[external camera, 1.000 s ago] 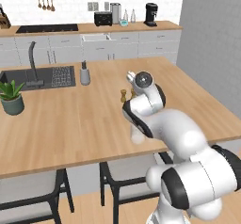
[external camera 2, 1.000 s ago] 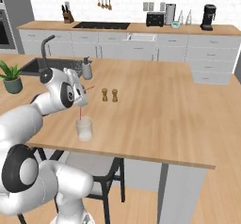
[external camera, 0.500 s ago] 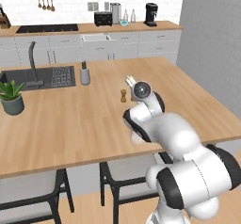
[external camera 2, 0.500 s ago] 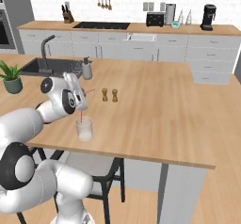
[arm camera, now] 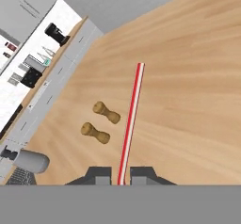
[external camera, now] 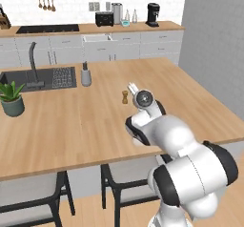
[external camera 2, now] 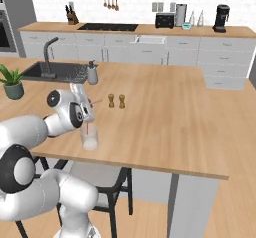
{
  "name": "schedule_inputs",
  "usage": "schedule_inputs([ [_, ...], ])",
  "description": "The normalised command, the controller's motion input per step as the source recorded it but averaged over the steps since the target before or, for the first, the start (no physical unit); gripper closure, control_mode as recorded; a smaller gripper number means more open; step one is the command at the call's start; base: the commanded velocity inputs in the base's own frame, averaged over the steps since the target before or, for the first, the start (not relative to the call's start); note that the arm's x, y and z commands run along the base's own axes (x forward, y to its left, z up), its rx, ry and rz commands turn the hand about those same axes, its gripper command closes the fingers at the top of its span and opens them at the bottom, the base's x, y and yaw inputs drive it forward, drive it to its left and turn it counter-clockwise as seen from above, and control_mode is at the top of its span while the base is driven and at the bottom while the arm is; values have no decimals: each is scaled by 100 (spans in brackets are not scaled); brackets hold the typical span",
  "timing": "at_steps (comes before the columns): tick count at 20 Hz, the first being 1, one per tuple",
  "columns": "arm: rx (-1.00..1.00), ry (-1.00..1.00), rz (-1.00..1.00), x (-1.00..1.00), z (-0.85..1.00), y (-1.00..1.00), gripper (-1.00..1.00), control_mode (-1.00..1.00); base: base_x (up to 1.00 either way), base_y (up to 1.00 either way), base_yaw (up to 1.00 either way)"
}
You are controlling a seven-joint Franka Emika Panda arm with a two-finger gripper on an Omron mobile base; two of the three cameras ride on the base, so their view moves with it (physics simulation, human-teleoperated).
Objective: Take a straw from the drawer in front and place it inside the glass cup on the dining counter.
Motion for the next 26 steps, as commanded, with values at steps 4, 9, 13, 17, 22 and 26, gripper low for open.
schedule_inputs([
  [4, 3, -6, 0, 2, -6, 0, 100, -100, 0, 0, 0],
  [9, 3, -13, 0, 0, 0, 0, 100, -100, 0, 0, 0],
  [13, 1, -11, 0, 5, 0, 0, 100, -100, 0, 0, 0],
  [17, 1, -4, 0, 4, -10, 0, 100, -100, 0, 0, 0],
  [22, 2, 0, 0, 2, -26, 0, 100, -100, 0, 0, 0],
  [26, 4, 1, 0, 14, -31, 0, 100, -100, 0, 0, 0],
])
